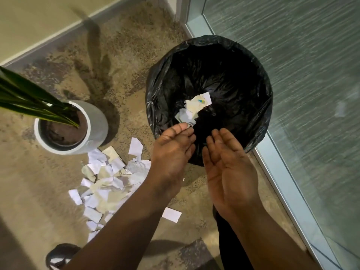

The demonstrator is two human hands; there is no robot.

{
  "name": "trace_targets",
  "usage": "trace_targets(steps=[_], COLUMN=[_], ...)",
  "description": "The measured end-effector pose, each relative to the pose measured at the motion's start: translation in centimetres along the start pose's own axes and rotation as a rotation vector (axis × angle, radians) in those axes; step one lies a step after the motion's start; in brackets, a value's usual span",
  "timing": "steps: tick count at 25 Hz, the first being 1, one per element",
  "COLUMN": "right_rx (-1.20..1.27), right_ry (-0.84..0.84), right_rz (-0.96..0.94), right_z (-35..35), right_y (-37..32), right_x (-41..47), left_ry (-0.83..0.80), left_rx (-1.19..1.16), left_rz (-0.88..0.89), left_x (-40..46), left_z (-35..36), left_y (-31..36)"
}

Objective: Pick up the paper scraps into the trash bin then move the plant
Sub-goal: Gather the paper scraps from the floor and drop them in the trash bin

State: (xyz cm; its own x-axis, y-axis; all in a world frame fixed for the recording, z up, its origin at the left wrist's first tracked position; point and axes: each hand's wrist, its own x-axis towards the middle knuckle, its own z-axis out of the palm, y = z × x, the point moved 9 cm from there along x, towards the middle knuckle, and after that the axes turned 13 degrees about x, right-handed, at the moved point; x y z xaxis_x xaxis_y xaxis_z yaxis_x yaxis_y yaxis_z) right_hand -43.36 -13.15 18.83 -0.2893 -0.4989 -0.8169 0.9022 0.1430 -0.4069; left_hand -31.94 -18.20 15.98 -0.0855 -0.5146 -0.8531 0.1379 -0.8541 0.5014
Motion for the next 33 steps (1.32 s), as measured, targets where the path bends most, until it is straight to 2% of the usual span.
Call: trace_targets(steps=[4, 7, 11, 14, 17, 20, 23, 26, 30, 33], right_rx=[-0.065, -0.189, -0.358, -0.540, -0.687, -1.075, -1.445, -1.584, -1.840, -1.810], right_ry=[-0.134, -0.236, -0.330, -0.384, -0.391, -0.339, -0.295, -0.364, -0.631, -0.608], right_rz=[0.053, 0.104, 0.192, 0.252, 0.300, 0.272, 0.211, 0.217, -0.040, -0.052], right_z=[1.3, 1.7, 1.0, -0.2, -2.1, -5.0, -6.1, -4.4, 1.7, 4.6], right_y=[3.1, 6.4, 11.1, 14.5, 17.5, 21.0, 25.8, 31.8, 38.3, 41.1], right_x=[-0.9, -1.9, -2.7, -2.9, -2.7, -0.5, 4.6, 9.6, 13.2, 14.4], left_ry=[0.017, 0.165, 0.388, 0.459, 0.480, 0.483, 0.442, 0.414, 0.438, 0.464], left_rx=[0.062, 0.162, 0.276, 0.398, 0.555, 0.618, 0.722, 0.713, 0.718, 0.659], left_rz=[0.194, 0.242, 0.041, -0.129, -0.196, -0.214, -0.145, -0.102, -0.076, -0.065], left_x=[-0.9, -1.4, -0.5, 0.9, 2.5, 4.3, 7.1, 10.0, 12.9, 14.0], left_z=[-3.9, -9.3, -19.3, -26.8, -33.1, -37.6, -40.2, -42.2, -43.7, -44.0], left_y=[0.0, -1.1, -6.8, -11.7, -14.5, -15.7, -15.9, -16.2, -16.0, -15.7])
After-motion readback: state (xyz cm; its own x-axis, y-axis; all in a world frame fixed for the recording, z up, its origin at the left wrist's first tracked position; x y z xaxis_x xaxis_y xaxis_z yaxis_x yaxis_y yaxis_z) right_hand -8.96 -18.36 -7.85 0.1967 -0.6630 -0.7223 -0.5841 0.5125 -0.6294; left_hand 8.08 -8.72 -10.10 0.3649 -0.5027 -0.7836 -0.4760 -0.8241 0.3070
